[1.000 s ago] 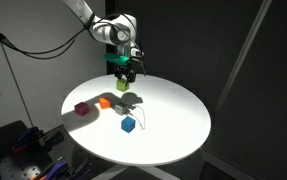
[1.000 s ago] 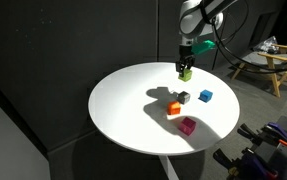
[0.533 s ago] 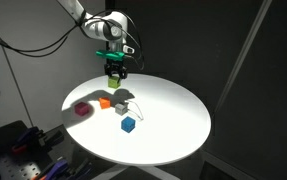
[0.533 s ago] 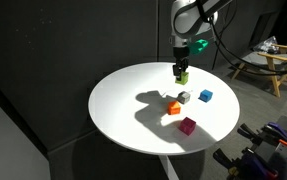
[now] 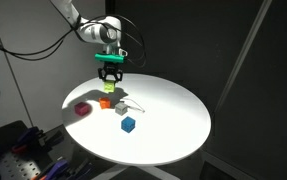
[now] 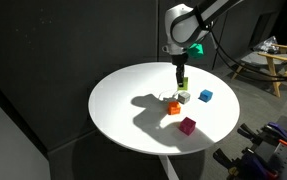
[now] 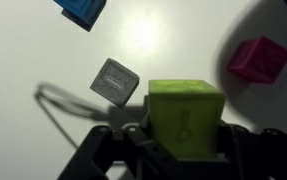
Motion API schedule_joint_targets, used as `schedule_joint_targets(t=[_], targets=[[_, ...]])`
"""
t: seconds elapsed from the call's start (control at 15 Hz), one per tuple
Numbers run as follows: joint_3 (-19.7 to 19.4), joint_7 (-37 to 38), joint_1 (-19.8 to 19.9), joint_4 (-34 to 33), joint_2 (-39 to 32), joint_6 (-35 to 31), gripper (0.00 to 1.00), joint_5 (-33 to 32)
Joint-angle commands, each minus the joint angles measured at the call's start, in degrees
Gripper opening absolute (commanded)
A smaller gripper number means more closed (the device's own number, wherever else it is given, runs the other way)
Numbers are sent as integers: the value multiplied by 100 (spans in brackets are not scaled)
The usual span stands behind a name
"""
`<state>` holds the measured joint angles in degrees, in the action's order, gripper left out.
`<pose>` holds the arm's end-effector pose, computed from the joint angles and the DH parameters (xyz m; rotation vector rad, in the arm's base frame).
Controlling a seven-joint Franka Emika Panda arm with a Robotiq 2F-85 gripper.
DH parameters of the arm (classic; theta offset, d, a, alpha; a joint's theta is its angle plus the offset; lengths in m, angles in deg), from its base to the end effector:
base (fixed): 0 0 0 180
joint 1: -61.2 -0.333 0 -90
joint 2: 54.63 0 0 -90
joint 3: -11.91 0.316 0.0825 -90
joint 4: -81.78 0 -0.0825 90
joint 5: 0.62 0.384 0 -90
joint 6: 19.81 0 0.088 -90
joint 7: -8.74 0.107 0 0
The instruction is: Move the green block from the gray one to the orange one
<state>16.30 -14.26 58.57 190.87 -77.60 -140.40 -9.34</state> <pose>0.6016 0.0649 0.2742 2.9189 0.9213 -0.3203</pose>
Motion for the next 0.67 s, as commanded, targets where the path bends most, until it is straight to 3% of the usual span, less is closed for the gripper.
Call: schedule_joint_targets(t=[0.0,0.4,0.47,0.6], targets=[[57,-299,-27,71,-1,94,23,-342],[65,-288,-42,89,-62,52,23,-511],[80,-190,-38,73,-110,14,48,-415],[80,-190,-38,73,-111,14,48,-416]])
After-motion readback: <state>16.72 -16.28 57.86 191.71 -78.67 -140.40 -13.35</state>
